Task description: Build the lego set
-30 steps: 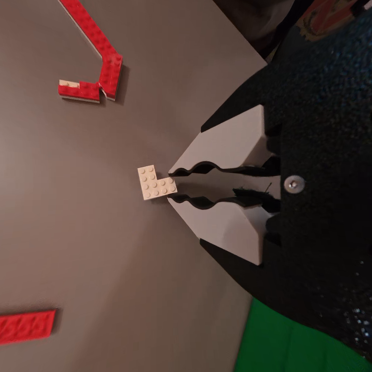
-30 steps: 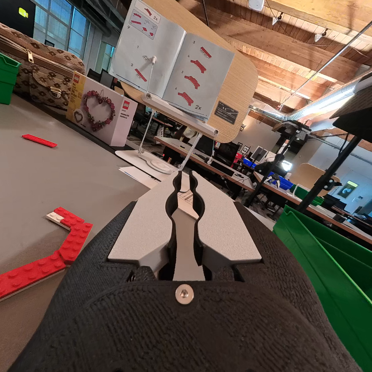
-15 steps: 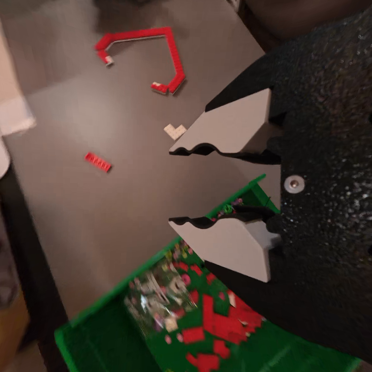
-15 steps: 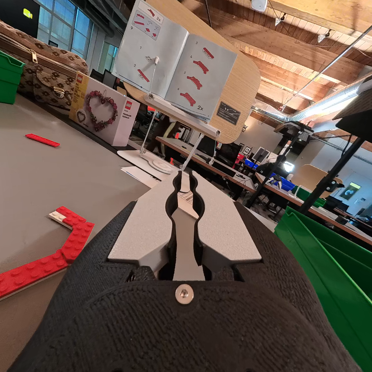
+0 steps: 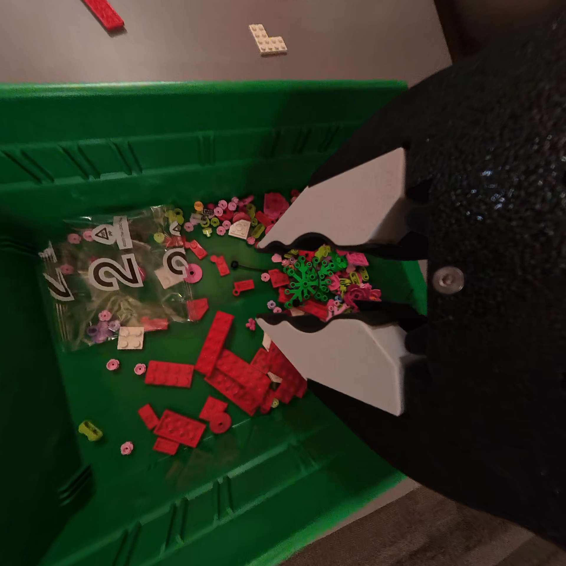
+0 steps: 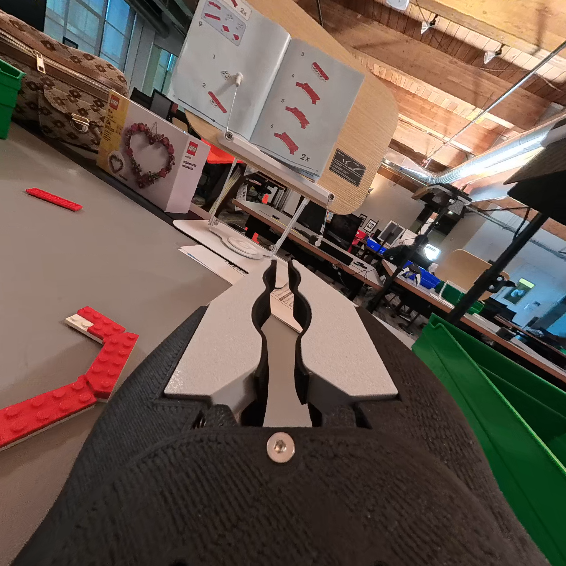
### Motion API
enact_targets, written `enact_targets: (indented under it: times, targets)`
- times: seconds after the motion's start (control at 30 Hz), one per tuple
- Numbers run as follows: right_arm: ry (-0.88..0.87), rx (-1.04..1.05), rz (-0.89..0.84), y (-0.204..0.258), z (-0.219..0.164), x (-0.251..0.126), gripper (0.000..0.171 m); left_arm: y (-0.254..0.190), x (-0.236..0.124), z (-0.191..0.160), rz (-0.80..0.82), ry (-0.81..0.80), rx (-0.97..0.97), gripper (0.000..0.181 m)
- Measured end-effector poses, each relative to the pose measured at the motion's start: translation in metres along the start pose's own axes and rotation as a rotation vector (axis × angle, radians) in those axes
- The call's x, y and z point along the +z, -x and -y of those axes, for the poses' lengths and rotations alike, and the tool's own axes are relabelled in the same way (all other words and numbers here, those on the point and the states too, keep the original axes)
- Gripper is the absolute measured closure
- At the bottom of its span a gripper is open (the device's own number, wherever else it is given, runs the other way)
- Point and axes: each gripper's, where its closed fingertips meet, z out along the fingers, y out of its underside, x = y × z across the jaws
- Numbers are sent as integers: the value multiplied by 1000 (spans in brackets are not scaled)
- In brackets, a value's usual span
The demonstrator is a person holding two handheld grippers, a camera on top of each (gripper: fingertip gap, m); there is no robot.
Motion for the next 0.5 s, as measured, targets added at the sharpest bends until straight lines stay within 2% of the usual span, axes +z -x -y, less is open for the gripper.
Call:
enact_targets:
  times: [0.23,0.5]
  targets:
    - [12,-16,-3,1,-2,1,165,-6,32,8,-27,30,9,153]
    - [15,-21,-1,1,-2,2,165,-11,51,15,-30,63,14,152]
